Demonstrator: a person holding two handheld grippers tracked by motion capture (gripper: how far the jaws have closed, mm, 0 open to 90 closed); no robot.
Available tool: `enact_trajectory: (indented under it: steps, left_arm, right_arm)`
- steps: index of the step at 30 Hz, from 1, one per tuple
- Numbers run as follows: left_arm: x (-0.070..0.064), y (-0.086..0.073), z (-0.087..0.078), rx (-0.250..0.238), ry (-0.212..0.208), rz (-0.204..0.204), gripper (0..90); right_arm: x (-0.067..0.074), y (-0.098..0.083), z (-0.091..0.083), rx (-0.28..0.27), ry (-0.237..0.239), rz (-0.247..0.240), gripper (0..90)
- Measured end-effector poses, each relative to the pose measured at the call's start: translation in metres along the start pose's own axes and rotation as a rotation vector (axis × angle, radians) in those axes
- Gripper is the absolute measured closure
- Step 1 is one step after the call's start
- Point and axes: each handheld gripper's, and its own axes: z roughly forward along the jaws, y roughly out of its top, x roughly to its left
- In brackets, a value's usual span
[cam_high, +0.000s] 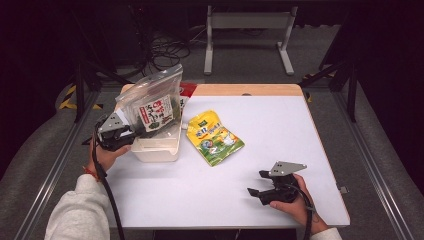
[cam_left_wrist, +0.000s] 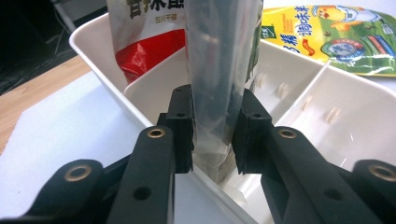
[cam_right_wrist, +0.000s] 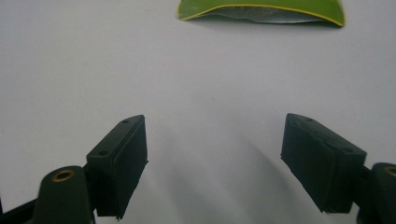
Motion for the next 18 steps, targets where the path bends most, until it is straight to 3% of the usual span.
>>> enact_trajectory:
  steps: [4, 5, 7, 9, 14, 16, 18]
  left_arm:
    - [-0.005, 0.000, -0.004, -0.054, 0.030, -0.031, 66.3]
    - [-0.006, 0.001, -0.007, -0.069, 0.044, -0.037, 61.5]
    - [-0.009, 0.003, -0.014, -0.100, 0.046, -0.030, 61.2]
    - [-0.013, 0.006, -0.021, -0.124, 0.058, -0.033, 57.5]
    - [-0.028, 0.003, -0.034, -0.121, 0.081, -0.020, 52.6]
    - [-0.035, 0.000, -0.040, -0.130, 0.088, -0.041, 47.4]
    - [-0.039, -0.001, -0.044, -0.123, 0.101, -0.039, 41.6]
  right_arm:
    - [-0.004, 0.001, -0.003, -0.007, -0.028, 0.012, 24.0]
    - [-0.006, 0.001, -0.003, -0.004, -0.039, 0.013, 25.7]
    - [-0.008, 0.000, -0.005, -0.002, -0.033, 0.010, 35.0]
    - [-0.009, 0.001, -0.008, -0.009, -0.028, -0.008, 36.3]
    - [-0.014, 0.005, -0.014, -0.032, -0.058, -0.005, 36.3]
    - [-0.015, 0.006, -0.018, -0.064, -0.057, -0.017, 42.9]
    - [-0.014, 0.008, -0.021, -0.093, -0.084, -0.032, 43.1]
